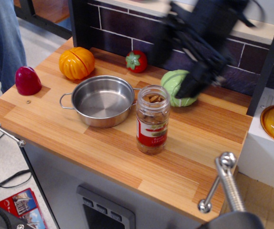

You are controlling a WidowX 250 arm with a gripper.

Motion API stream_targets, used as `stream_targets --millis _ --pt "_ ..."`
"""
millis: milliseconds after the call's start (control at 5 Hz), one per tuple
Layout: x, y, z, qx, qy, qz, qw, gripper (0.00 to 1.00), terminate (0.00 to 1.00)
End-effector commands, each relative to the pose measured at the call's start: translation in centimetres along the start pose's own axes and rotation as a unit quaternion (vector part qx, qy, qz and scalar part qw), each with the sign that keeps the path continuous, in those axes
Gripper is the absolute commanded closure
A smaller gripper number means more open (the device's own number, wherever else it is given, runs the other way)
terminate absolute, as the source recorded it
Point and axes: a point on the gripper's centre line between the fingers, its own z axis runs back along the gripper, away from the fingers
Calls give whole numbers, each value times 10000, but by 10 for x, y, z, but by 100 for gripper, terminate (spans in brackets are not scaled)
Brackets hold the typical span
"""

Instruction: Pour almonds in pot

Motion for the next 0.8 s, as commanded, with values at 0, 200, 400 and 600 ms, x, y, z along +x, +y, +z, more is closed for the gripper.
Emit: stream_targets --millis 0,200,400,600 --pt "21 -26 -20 535 649 -1652 9827 0 0" --pt "31 -30 -32 686 1101 -2111 9688 0 0" --pt "35 -33 -45 1070 1468 -2093 9608 0 0" --pt "33 -32 -62 1279 1966 -2114 9488 0 0"
